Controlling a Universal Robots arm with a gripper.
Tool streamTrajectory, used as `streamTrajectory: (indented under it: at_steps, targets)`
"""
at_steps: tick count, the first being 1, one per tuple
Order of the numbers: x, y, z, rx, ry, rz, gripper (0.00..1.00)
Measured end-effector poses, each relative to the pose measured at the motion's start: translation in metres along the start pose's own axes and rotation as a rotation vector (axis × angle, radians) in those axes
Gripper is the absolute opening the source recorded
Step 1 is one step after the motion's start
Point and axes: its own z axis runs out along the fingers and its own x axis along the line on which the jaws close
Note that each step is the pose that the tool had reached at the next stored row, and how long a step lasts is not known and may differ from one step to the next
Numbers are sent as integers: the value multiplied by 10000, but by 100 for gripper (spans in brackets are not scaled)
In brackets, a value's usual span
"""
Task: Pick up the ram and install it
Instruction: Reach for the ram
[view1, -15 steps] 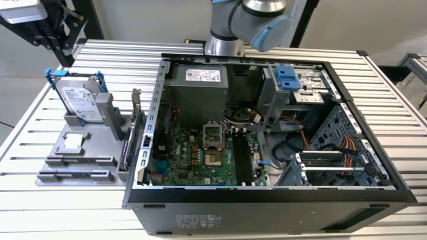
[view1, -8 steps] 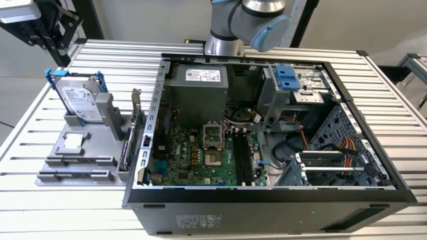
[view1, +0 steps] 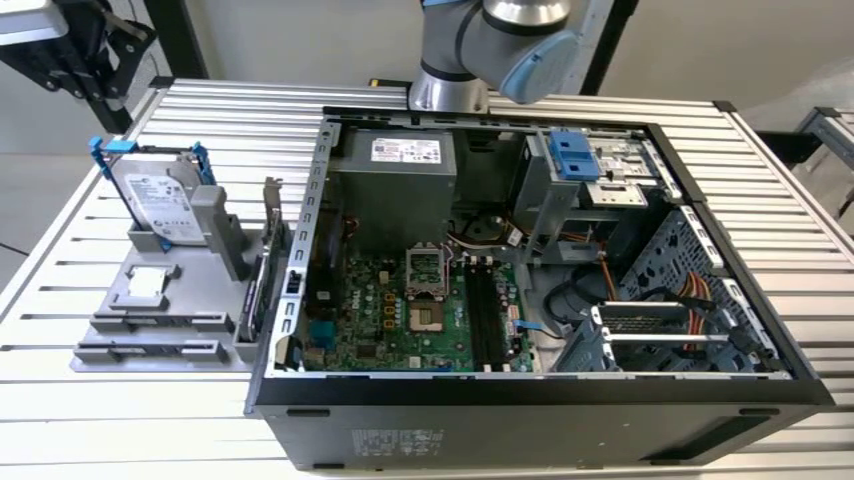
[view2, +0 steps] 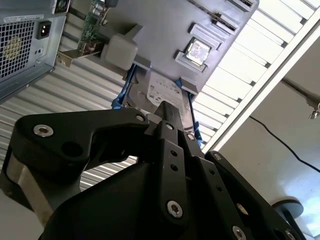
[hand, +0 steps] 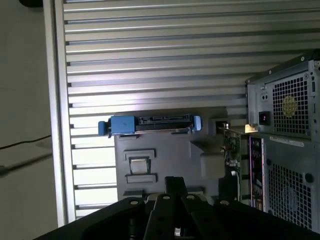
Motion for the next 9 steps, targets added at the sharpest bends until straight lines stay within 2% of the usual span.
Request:
streamTrajectory:
  at_steps: [9]
  targets:
    - [65,-5,-2,0,0,0,0]
